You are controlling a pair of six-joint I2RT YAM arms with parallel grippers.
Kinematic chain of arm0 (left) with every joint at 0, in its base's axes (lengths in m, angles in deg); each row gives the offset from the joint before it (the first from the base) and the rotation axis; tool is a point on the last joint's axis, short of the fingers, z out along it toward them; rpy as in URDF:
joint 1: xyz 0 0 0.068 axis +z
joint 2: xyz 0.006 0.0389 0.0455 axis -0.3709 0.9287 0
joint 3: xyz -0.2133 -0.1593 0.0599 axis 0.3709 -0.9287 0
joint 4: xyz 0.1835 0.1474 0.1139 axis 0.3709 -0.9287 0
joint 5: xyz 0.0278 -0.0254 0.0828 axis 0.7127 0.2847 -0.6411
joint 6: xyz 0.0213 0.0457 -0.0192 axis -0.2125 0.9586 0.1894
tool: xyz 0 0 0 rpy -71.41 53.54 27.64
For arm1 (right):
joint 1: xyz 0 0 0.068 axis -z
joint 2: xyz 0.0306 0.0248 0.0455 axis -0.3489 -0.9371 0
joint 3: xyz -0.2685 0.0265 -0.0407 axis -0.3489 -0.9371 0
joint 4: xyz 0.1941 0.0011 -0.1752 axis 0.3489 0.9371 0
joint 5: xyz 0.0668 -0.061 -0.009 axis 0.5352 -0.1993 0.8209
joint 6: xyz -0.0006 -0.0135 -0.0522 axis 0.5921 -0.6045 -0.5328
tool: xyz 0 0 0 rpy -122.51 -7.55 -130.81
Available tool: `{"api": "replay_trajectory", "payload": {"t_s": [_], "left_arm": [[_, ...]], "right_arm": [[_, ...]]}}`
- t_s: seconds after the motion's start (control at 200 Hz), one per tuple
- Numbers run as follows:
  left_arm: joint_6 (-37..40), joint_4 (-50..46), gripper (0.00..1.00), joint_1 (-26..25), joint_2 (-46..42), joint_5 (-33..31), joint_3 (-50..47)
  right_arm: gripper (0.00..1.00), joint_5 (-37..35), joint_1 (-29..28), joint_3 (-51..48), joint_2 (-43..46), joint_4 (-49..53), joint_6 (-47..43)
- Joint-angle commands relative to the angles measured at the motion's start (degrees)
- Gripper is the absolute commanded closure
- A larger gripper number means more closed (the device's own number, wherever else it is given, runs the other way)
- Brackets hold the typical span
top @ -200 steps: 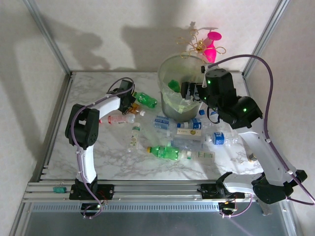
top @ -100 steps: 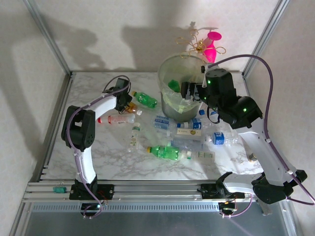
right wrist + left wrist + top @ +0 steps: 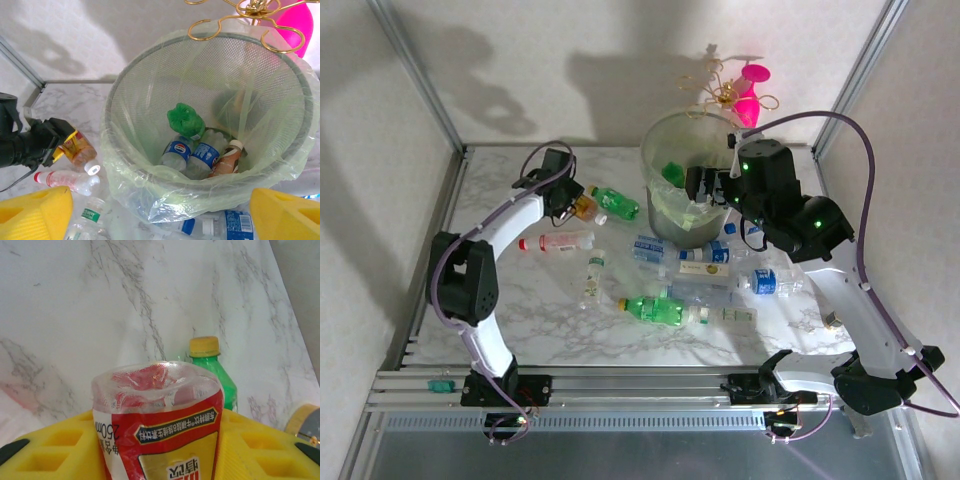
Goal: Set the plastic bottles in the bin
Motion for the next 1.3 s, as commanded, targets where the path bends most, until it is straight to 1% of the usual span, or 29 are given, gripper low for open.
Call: {"api": "replay_trajectory", "payload": {"t_s": [0.0,0.1,0.16,0.325,0.426,0.531,0.596,0.736,0.801,0.881,0.971,1.046,1.086,1.156,1.186,1.292], "left_arm": [[0.73,-2.85,0.53,-0.21,-5.71,1.84,-3.52],[1.01,-2.68,0.53,-0.37,-9.87,3.64,-6.87],[1.79,-2.03,0.53,-0.84,-11.92,5.78,-7.92],[6.74,-0.30,0.53,-3.82,-16.06,9.38,-5.99],[8.92,3.35,0.54,-4.29,-18.98,14.28,-6.31],[11.13,7.46,0.55,-4.66,-22.72,18.67,-6.42],[11.71,11.34,0.55,-5.06,-25.07,21.58,-6.42],[11.63,23.23,0.55,-5.67,-29.14,28.00,-6.77],[11.33,27.85,0.54,-5.67,-30.30,30.29,-6.88],[10.88,31.16,0.53,-5.65,-30.63,32.44,-6.21],[9.18,35.57,0.53,-6.10,-29.81,36.72,-4.84],[7.57,39.16,0.53,-7.05,-29.25,38.91,-3.70],[6.88,41.08,0.53,-7.65,-29.13,39.49,-3.24],[5.55,43.72,0.53,-8.77,-28.96,40.55,-2.74],[4.83,46.37,0.53,-9.16,-28.80,41.01,-2.65],[3.06,50.03,0.54,-10.16,-28.11,42.31,-1.77]], "right_arm": [[0.09,1.16,-0.32,-0.35,1.13,-2.28,-0.39],[0.09,3.90,-0.25,-1.02,0.95,-2.17,-0.88],[0.09,5.56,-0.28,-0.67,0.34,-1.74,-1.07],[0.09,9.35,-0.28,0.77,-0.40,-2.05,-2.55],[0.08,12.24,-0.28,2.66,-1.83,-2.27,-3.05],[0.08,13.15,-0.27,5.47,-3.45,-2.66,-2.86],[0.07,15.72,-0.12,7.52,-4.65,-2.98,-3.17],[0.06,26.48,0.81,13.46,-8.49,-2.87,-3.05],[0.05,31.98,2.43,15.12,-9.66,-3.85,-1.73],[0.05,41.34,6.57,15.73,-10.08,-6.39,1.87],[0.04,51.87,11.69,13.81,-9.58,-11.99,7.44],[0.03,62.36,14.02,11.58,-9.72,-17.93,12.70],[0.02,66.65,14.52,10.76,-10.30,-20.16,14.97],[0.01,71.58,14.68,9.83,-11.45,-22.53,17.17],[0.01,73.28,14.75,9.22,-11.68,-23.84,18.05],[0.01,75.62,14.72,7.22,-11.89,-27.21,20.68]]}}
